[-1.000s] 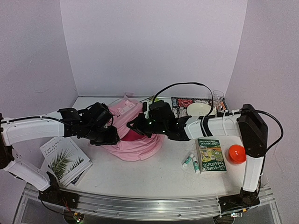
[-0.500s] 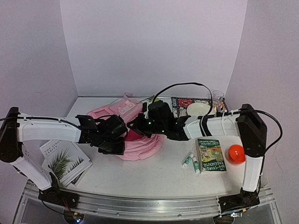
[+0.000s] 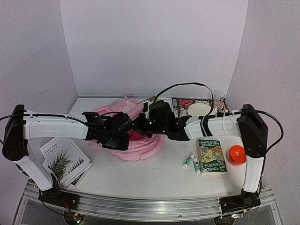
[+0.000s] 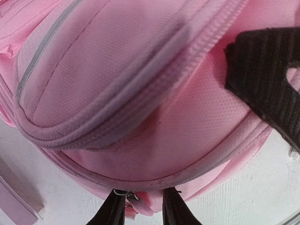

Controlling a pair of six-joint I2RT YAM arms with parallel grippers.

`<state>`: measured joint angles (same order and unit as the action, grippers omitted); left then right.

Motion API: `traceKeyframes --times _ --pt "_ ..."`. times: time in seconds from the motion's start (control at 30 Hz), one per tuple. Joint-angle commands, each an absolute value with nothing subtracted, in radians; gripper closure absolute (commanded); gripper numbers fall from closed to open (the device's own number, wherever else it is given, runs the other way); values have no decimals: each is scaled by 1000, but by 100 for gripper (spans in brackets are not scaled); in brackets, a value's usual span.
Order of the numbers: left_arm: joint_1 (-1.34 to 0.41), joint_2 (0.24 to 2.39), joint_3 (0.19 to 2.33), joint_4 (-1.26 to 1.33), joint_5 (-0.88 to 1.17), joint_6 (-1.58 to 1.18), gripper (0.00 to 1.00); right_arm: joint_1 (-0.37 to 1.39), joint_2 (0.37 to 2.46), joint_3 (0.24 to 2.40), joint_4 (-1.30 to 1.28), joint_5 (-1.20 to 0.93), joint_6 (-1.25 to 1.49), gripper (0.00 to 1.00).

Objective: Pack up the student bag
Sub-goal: Grab the second largest pocket of the student bag, then unzip the second largest pocket of the student bag.

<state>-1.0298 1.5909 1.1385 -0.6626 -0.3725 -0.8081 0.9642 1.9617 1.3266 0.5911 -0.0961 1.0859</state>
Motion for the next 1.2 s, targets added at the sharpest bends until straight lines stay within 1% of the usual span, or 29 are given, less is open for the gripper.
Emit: traceKeyframes --times 0.0,0.13,0.23,0.33,0.43,0.5,0.77,1.0,1.17 --pt "-1031 1575 1149 -707 -444 -806 74 958 1920 1339 646 -68 1066 100" --pt "-1031 1547 1141 -721 -444 -814 78 959 1916 1332 646 -67 1062 100" --pt "-1031 1545 1136 -722 -423 -809 82 959 1916 1330 647 -67 1062 100" --pt "-1031 1552 1133 -723 -395 -805 91 958 1913 1329 647 -66 1061 100" --pt "-1030 1540 1122 -724 -386 -806 97 958 1911 1329 647 -63 1058 100" --pt "-1029 1530 1114 -726 -389 -805 99 958 1912 1329 648 -64 1057 100" --pt "-959 1525 1095 -754 -374 -763 100 958 1892 1308 650 -67 1043 100" --pt "-795 1478 1061 -790 -363 -694 100 949 1837 1244 649 -103 1035 100" --pt "-706 1489 1070 -804 -373 -647 100 947 1810 1221 645 -140 1020 100"
